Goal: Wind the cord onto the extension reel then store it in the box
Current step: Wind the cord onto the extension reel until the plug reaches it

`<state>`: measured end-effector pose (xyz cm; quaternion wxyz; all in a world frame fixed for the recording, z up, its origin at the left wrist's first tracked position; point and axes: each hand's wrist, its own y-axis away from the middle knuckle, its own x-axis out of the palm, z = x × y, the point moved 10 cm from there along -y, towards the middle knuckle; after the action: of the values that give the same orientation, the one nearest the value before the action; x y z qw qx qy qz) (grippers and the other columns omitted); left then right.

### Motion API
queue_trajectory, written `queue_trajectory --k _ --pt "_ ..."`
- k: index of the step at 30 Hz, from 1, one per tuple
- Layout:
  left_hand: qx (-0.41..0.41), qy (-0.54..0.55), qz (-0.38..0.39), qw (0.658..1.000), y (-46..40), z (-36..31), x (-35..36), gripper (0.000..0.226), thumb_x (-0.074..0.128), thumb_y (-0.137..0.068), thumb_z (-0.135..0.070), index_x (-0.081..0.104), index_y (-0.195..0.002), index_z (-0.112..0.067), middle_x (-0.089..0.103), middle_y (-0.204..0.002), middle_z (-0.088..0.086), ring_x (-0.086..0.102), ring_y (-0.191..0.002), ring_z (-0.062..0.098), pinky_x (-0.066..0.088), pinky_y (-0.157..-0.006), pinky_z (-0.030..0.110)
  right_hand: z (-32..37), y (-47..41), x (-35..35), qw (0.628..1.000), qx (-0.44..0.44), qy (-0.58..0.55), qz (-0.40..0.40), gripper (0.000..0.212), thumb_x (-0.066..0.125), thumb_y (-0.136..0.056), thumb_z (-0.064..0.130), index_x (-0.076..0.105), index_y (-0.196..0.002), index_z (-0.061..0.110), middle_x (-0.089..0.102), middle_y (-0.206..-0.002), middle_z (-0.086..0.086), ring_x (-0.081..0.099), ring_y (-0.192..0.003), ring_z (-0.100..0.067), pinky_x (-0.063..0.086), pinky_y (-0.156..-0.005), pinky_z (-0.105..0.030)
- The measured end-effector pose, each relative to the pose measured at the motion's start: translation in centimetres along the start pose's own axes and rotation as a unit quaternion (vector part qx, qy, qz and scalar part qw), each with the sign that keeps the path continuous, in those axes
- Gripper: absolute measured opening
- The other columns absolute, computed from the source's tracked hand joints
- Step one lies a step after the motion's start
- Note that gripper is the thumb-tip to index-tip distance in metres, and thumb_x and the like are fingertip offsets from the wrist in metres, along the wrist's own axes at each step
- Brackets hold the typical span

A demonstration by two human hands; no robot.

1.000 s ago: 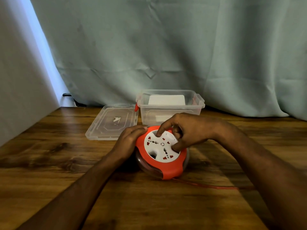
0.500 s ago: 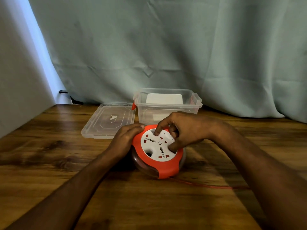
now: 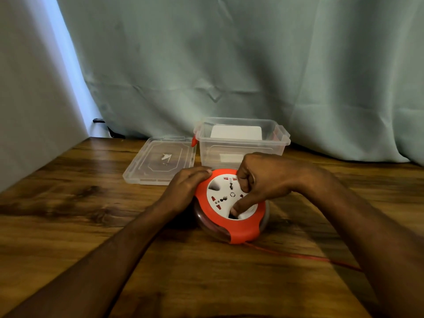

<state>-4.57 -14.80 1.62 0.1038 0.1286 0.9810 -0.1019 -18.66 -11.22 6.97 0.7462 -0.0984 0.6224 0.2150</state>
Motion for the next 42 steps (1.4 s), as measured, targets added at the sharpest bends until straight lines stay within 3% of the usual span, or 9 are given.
queue_trajectory --k 7,10,15,19,22,26,32,38,42 --pt "0.005 -0.006 0.002 1.0 -0.1 0.0 -0.1 0.029 0.05 -0.106 -0.021 0.078 -0.108 -0.014 0.082 -0.099 0.01 0.079 -0.09 0.023 0.062 -0.08 0.03 0.6 0.4 -0.8 0.999 -0.02 -0.022 -0.014 0.04 0.086 -0.073 0.057 0.076 -0.071 0.019 0.076 -0.074 0.015 0.072 -0.071 0.0 0.055 -0.061 -0.024" --pt "0.007 -0.004 0.009 1.0 0.0 -0.2 0.2 0.03 0.05 -0.106 -0.02 0.078 -0.106 -0.013 0.082 -0.098 0.01 0.079 -0.087 0.022 0.061 -0.076 0.026 0.7 0.7 -2.8 0.997 -0.049 0.009 -0.067 0.02 0.087 -0.078 0.043 0.08 -0.093 0.032 0.071 -0.068 0.01 0.065 -0.067 0.0 0.055 -0.063 -0.034" --pt "0.017 0.02 0.0 1.0 0.4 -0.8 -0.1 0.029 0.051 -0.105 -0.017 0.079 -0.096 -0.018 0.082 -0.09 0.005 0.079 -0.081 0.018 0.062 -0.074 0.025 1.3 0.6 -2.3 0.996 -0.077 0.028 -0.043 0.051 0.085 -0.084 0.024 0.07 -0.129 0.044 0.073 -0.074 0.006 0.069 -0.073 -0.011 0.06 -0.073 -0.04" --pt "0.014 0.038 0.004 0.999 0.6 -0.9 0.3 0.031 0.05 -0.105 -0.012 0.073 -0.087 -0.022 0.078 -0.071 -0.018 0.075 -0.067 0.002 0.058 -0.062 0.014 2.2 0.8 -2.2 0.994 -0.095 0.049 -0.038 0.057 0.083 -0.085 0.02 0.067 -0.131 0.049 0.061 -0.065 0.024 0.058 -0.064 0.001 0.054 -0.064 -0.031" --pt "0.017 0.024 0.016 0.999 0.5 -0.8 0.3 0.03 0.049 -0.106 -0.015 0.077 -0.097 -0.017 0.082 -0.083 -0.002 0.078 -0.074 0.012 0.059 -0.065 0.018 3.5 0.9 -1.6 0.99 -0.096 0.103 -0.031 0.065 0.078 -0.088 0.016 0.059 -0.136 0.056 0.052 -0.072 0.023 0.049 -0.066 0.0 0.038 -0.056 -0.018" --pt "0.018 0.011 0.014 1.0 0.3 -0.5 0.2 0.031 0.049 -0.106 -0.019 0.078 -0.107 -0.01 0.081 -0.093 0.012 0.079 -0.083 0.024 0.061 -0.071 0.024 3.9 1.2 -1.6 0.986 -0.078 0.141 -0.032 0.066 0.077 -0.09 0.021 0.054 -0.138 0.06 0.045 -0.078 0.025 0.043 -0.069 0.002 0.031 -0.056 -0.018" --pt "0.014 -0.012 0.006 1.0 0.1 -0.3 0.1 0.032 0.049 -0.107 -0.019 0.08 -0.103 -0.014 0.082 -0.093 0.006 0.079 -0.085 0.021 0.06 -0.078 0.03 2.3 1.2 -1.7 0.989 -0.033 0.143 -0.033 0.065 0.084 -0.079 0.044 0.056 -0.136 0.06 0.048 -0.107 0.022 0.049 -0.095 -0.005 0.031 -0.061 -0.017" --pt "0.013 0.015 -0.055 0.998 0.4 -0.6 -0.8 0.033 0.05 -0.106 -0.02 0.079 -0.091 -0.019 0.082 -0.086 0.007 0.079 -0.081 0.022 0.062 -0.077 0.035 1.6 1.1 -2.3 0.981 -0.011 0.176 -0.08 0.068 0.081 -0.073 0.062 0.061 -0.136 0.047 0.055 -0.109 0.017 0.048 -0.096 -0.007 0.035 -0.07 -0.027" --pt "0.011 0.005 -0.072 0.997 0.4 -0.5 -1.2 0.029 0.049 -0.107 -0.026 0.075 -0.094 -0.032 0.08 -0.087 -0.004 0.078 -0.081 0.011 0.059 -0.07 0.022 1.0 0.7 -2.0 0.978 0.017 0.18 -0.102 0.066 0.075 -0.069 0.076 0.067 -0.12 0.037 0.062 -0.108 0.012 0.054 -0.094 -0.012 0.033 -0.064 -0.027"
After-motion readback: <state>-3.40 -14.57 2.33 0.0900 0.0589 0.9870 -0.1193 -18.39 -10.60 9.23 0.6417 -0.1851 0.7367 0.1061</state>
